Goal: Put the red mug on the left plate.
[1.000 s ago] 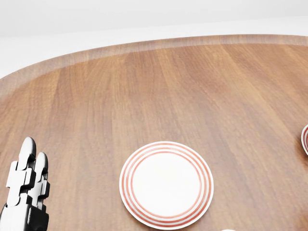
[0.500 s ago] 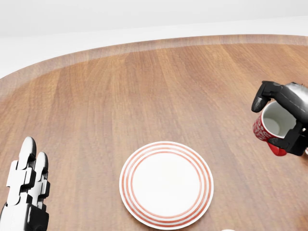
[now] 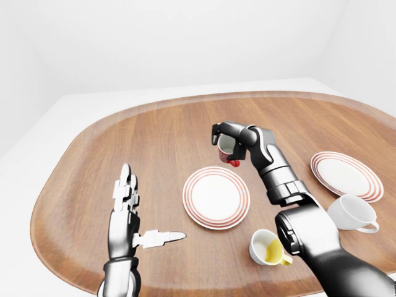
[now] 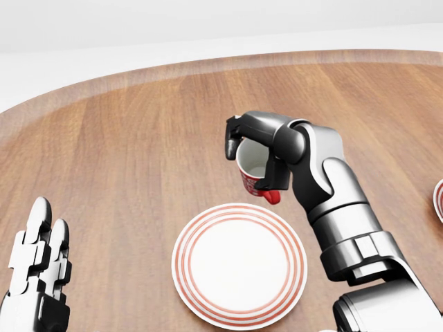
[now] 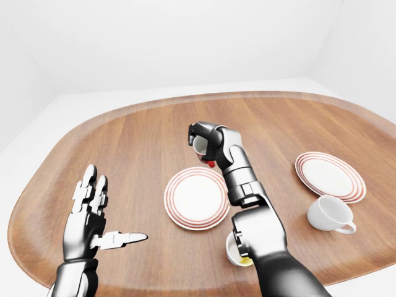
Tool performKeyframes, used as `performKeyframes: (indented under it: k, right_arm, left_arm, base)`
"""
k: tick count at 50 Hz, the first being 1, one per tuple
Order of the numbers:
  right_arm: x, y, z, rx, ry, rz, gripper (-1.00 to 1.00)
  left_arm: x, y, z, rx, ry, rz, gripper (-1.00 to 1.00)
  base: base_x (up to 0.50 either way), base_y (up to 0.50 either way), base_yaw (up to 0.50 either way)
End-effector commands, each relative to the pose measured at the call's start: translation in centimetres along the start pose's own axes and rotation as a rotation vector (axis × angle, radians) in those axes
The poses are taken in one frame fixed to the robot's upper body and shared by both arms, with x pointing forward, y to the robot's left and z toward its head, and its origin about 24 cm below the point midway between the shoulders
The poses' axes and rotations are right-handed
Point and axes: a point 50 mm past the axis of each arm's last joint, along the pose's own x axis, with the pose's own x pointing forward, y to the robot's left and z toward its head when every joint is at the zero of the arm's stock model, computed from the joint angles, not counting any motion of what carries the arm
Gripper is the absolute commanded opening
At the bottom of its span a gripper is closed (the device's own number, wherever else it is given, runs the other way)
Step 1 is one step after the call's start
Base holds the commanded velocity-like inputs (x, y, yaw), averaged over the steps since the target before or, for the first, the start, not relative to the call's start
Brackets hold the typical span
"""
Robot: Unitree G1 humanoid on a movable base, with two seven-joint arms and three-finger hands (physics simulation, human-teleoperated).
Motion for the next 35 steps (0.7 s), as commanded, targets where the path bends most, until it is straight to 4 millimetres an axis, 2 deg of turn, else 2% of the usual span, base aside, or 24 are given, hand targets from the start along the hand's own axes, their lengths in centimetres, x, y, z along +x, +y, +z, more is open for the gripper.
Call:
performKeyframes:
  k: [1, 15, 21, 27, 35]
  right_arm:
    - [2.2, 3.7, 4.5, -0.107, -0.064, 0.091, -1.0]
    - [3.3, 8.3, 4.7, -0.08, -0.133, 0.115, -1.0]
    - [3.4, 10.2, 3.8, -0.058, -0.119, 0.151, -1.0]
    - [3.4, 11.2, 2.9, -0.052, -0.095, 0.172, -1.0]
    - [3.2, 12.3, 0.6, 0.017, -0.042, 0.159, -1.0]
  left_arm:
    - [0.0, 0.1, -0.1, -0.004, 0.004, -0.002, 1.0]
    - [-0.1, 0.1, -0.1, -0.003, 0.005, 0.003, 1.0]
    - [0.0, 0.0, 0.0, -0.004, 0.002, 0.0, 1.0]
    - [0.0, 0.1, 0.0, -0.004, -0.001, 0.001, 1.0]
    - [0.1, 0.1, 0.0, -0.004, -0.003, 0.002, 1.0]
  base:
    - [0.0, 0.0, 0.0]
    - [0.0, 0.0, 0.0]
    - [0.0, 0.0, 0.0]
    - [0.0, 0.0, 0.0]
    - [0.0, 0.0, 0.0]
